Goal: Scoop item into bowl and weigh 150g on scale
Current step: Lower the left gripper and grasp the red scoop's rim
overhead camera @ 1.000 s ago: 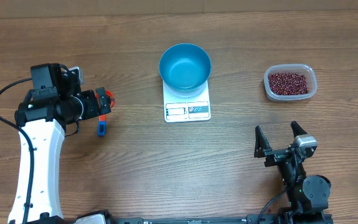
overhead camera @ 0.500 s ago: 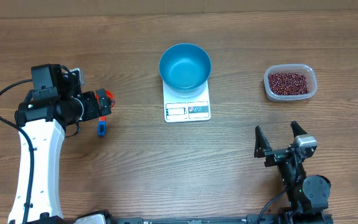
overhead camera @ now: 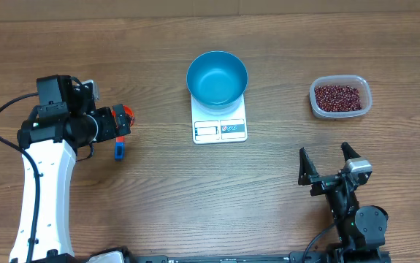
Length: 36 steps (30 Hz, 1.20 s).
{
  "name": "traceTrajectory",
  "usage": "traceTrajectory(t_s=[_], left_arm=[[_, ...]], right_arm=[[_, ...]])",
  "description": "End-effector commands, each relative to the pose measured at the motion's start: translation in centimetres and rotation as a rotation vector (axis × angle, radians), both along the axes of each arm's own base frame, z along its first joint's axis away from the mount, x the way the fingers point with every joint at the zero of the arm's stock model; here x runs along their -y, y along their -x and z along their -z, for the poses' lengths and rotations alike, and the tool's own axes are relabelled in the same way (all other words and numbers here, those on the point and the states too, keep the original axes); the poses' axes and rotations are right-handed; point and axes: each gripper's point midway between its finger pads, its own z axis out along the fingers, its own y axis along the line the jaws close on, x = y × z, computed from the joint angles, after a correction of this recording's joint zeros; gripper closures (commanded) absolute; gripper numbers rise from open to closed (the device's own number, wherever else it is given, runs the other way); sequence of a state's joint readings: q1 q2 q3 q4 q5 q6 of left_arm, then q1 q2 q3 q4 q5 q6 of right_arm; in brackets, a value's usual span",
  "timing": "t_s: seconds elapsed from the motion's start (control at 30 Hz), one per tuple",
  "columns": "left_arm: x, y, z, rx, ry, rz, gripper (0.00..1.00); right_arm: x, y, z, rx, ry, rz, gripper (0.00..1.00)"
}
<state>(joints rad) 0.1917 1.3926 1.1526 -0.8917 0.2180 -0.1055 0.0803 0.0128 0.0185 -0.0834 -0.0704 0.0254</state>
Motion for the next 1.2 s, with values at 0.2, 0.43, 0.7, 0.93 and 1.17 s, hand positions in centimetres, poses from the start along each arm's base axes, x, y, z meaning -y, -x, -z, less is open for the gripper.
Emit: traceTrajectory(t_s=[0.2,0.43,0.7,0.93,1.17], left_arm=[[-0.2,-0.8,-3.4,0.036,-0.013,0.018,0.00],[-0.4,-0.7,-5.0,0.036,-0.024,0.012,0.00],[-0.6,-0.8,-2.3,-0.060,-0.026,0.040,0.01],[-2.6,-2.8,1.2,-0.120,-0.101,0.019,0.26],[-3.2,-5.0,3.9,-0.125,-0.117,0.027,0.33]], right_arm=[[0.0,0.0,0.2,0.002,-0.003,0.002,0.00],[0.0,0.0,0.2,0.002,-0.003,0.002,0.00],[0.0,0.0,0.2,0.002,-0.003,0.002,0.00],[0.0,0.0,0.2,0.002,-0.003,0.002,0.00],[0.0,0.0,0.2,0.002,-0.003,0.002,0.00]])
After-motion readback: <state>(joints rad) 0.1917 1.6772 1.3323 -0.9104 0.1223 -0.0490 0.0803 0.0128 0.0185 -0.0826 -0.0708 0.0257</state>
